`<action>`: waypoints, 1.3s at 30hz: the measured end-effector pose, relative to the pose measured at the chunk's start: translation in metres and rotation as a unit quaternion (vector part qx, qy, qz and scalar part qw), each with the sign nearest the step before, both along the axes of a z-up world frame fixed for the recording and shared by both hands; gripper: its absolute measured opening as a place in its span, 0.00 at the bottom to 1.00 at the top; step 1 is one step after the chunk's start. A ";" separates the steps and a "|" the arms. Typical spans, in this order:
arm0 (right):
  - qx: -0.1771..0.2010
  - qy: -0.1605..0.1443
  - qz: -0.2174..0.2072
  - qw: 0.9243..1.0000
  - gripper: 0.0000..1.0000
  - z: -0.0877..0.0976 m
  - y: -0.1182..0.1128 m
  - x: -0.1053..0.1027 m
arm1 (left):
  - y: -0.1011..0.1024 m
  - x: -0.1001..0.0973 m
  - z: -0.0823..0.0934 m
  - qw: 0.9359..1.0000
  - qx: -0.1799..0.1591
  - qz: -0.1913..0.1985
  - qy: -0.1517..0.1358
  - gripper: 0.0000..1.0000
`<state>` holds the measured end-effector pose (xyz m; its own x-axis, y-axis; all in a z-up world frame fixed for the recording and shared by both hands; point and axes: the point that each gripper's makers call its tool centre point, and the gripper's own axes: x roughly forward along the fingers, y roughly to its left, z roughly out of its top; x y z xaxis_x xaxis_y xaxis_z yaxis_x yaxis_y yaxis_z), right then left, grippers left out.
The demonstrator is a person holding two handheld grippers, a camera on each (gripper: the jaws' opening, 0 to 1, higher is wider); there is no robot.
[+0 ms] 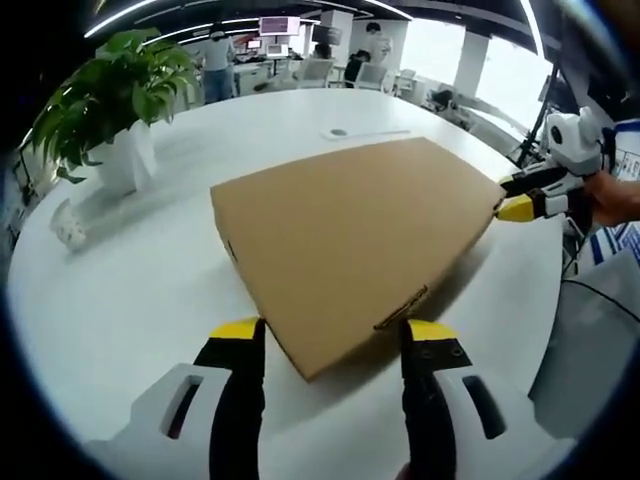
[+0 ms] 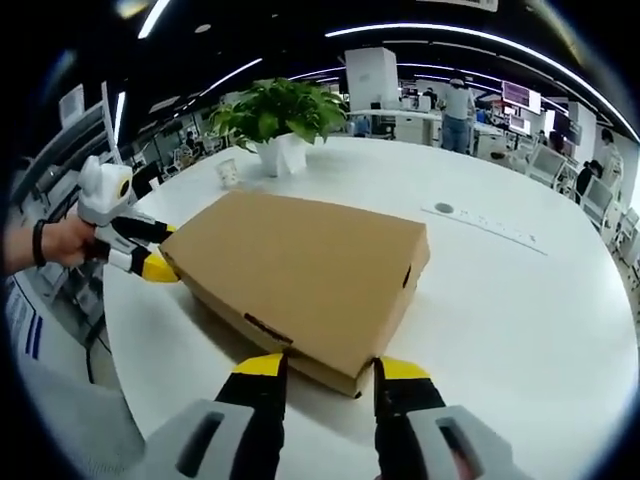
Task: Operate the shoe box by opening the lid, removing the specified soft item, and placing it in the target area until the item is outside and the box remains undamaged.
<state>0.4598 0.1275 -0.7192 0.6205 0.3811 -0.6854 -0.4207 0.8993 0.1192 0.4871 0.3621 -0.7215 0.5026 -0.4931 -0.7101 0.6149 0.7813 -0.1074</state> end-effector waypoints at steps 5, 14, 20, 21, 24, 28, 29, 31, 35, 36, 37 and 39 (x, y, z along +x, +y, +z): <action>0.002 0.000 -0.003 1.000 0.30 0.001 0.000 0.000 | 0.000 0.000 0.001 1.000 0.005 0.003 -0.002 0.51; 0.009 -0.006 -0.007 1.000 0.30 0.008 0.001 0.000 | 0.002 -0.001 0.008 1.000 -0.005 0.013 -0.006 0.50; 0.009 -0.010 -0.009 1.000 0.29 0.015 0.000 0.000 | 0.002 -0.002 0.014 1.000 -0.012 0.020 -0.012 0.50; 0.010 -0.011 -0.009 1.000 0.29 0.016 0.000 0.000 | 0.002 -0.002 0.016 1.000 -0.014 0.021 -0.013 0.50; 0.011 -0.019 -0.009 1.000 0.29 0.021 0.000 0.001 | 0.002 -0.002 0.020 0.999 -0.020 0.024 -0.016 0.50; 0.013 -0.029 -0.007 0.999 0.30 0.025 0.000 0.002 | 0.001 -0.003 0.027 0.999 -0.028 0.028 -0.022 0.50; 0.008 -0.035 -0.002 0.999 0.30 0.026 -0.001 0.003 | 0.001 -0.003 0.028 0.999 -0.029 0.029 -0.023 0.49; 0.008 -0.042 0.003 0.999 0.30 0.028 -0.001 0.003 | 0.001 -0.003 0.031 0.999 -0.032 0.031 -0.025 0.49; 0.011 -0.057 0.013 0.998 0.30 0.034 -0.002 0.004 | 0.001 -0.003 0.038 0.998 -0.042 0.035 -0.027 0.49; 0.011 -0.060 0.017 0.998 0.30 0.035 -0.002 0.004 | 0.001 -0.003 0.039 0.998 -0.044 0.035 -0.029 0.49; 0.009 -0.063 0.021 0.998 0.30 0.036 -0.002 0.004 | 0.001 -0.002 0.040 0.998 -0.045 0.036 -0.029 0.49; 0.005 -0.069 0.029 0.997 0.31 0.038 -0.002 0.004 | 0.001 -0.002 0.042 0.998 -0.047 0.037 -0.031 0.49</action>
